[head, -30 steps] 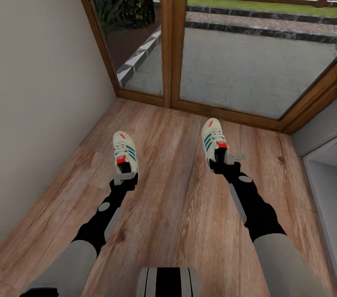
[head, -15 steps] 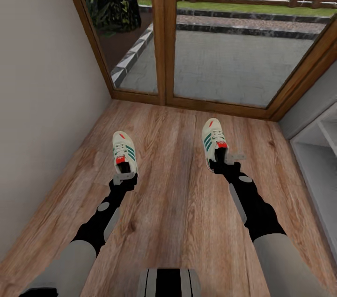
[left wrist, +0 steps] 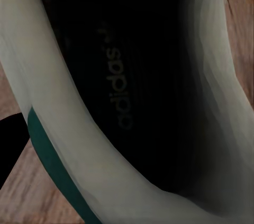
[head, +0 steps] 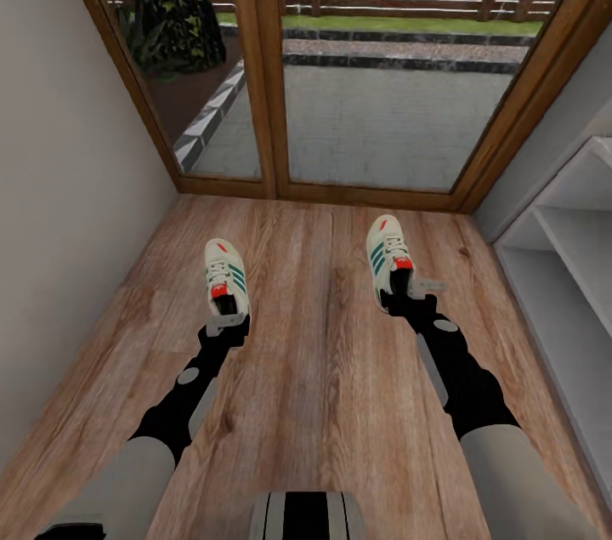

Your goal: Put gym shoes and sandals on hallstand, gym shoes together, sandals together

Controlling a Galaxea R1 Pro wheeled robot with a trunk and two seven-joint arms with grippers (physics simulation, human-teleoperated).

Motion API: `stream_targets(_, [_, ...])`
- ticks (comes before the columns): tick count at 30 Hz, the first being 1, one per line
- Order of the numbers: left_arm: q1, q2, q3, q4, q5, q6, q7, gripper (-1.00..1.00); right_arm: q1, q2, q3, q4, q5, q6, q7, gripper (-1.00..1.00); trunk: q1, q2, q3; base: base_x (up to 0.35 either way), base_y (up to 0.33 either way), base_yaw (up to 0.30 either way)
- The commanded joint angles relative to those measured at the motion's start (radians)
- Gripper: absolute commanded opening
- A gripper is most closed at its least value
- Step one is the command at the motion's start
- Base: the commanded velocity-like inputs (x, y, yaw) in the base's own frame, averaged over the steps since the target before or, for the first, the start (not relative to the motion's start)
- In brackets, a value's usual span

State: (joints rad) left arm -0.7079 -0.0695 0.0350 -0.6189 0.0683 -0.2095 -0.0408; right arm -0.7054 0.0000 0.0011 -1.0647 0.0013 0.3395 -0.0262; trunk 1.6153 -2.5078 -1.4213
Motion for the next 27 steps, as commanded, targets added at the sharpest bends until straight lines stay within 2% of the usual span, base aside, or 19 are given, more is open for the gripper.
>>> stream_targets(1, [0.0, -0.001, 0.003, 0.001, 0.007, -0.002, -0.004, -1.0, 0.0, 0.0, 0.0, -0.001, 0.0, 0.006, -0.003, -1.0, -0.001, 0.0, 0.005, 0.0, 0.0, -0.206])
stream_targets(27, [0.0, -0.001, 0.002, 0.0, 0.007, -0.002, -0.004, -1.0, 0.0, 0.0, 0.0, -0.001, 0.0, 0.006, -0.003, -1.0, -0.012, 0.006, 0.143, 0.0, 0.0, -0.169])
